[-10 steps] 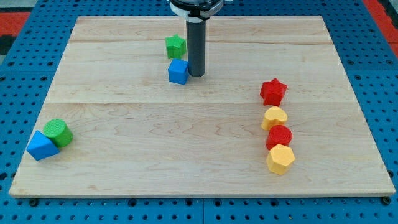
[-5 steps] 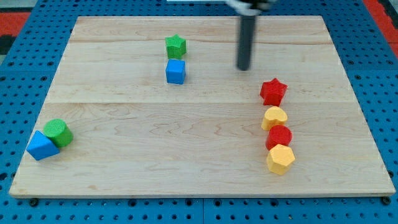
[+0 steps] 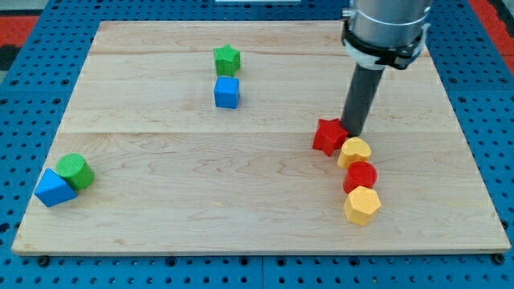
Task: Place the red star towards the bottom left side of the blue cube
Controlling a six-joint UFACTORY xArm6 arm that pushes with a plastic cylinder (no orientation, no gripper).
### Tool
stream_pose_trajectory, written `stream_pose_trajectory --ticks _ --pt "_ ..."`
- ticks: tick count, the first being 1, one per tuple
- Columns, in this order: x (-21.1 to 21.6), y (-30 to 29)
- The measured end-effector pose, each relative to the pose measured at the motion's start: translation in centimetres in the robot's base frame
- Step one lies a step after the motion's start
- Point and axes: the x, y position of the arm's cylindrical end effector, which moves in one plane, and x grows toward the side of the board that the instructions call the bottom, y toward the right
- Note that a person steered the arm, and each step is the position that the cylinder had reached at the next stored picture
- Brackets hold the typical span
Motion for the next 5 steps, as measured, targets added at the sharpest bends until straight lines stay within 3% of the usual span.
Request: stream_pose_trajectory --ticks 2,3,4,5 --pt "0.6 -6.0" --pt "3.4 -3.3" --pt "3.6 -7.7" --pt "0.9 -14.8"
